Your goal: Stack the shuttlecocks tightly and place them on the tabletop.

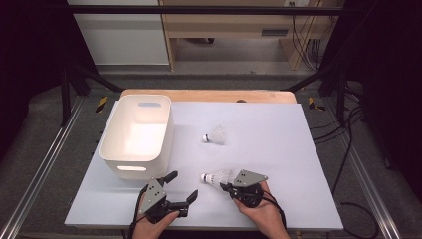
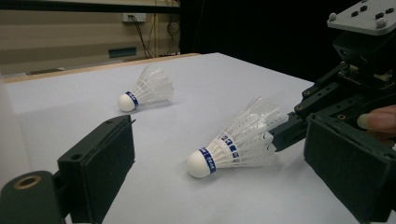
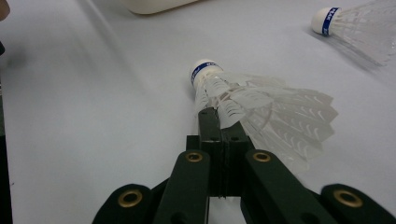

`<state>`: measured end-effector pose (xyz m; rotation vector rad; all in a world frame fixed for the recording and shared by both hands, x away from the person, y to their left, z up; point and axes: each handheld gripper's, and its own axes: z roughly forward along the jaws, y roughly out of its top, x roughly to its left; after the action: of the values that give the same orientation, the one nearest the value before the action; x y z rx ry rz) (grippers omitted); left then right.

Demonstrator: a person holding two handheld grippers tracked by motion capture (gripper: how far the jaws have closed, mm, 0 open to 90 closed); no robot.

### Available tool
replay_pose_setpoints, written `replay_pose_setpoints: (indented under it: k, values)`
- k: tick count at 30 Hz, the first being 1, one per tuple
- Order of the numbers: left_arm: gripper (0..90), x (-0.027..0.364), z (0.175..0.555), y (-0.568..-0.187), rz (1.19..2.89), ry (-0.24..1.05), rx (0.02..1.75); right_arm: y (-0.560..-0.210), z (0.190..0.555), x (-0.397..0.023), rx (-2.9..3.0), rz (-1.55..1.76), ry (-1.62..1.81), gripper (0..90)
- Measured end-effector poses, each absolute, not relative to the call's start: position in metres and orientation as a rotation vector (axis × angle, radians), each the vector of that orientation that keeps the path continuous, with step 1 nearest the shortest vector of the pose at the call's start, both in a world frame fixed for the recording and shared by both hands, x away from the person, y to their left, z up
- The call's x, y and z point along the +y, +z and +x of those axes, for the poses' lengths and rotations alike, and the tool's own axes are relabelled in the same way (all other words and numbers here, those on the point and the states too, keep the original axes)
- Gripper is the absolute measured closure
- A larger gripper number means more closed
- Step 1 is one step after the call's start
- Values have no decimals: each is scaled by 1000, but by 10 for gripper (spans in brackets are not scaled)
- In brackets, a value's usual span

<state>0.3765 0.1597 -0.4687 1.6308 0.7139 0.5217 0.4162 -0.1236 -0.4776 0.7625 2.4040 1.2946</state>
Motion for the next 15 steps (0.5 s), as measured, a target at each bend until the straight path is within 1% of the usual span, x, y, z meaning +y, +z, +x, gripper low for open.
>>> replay_pose_setpoints:
  k: [6, 11, 15]
  values:
    - [87, 159, 376, -469, 1633, 517, 711, -480, 416, -125, 2418, 742, 1315, 875]
    - [87, 159, 376, -469, 1634, 517, 711, -483, 415, -124, 2441, 730, 1297, 809]
    - [87, 159, 377, -469, 1635, 517, 712, -483, 415, -124, 2453, 731, 1280, 739]
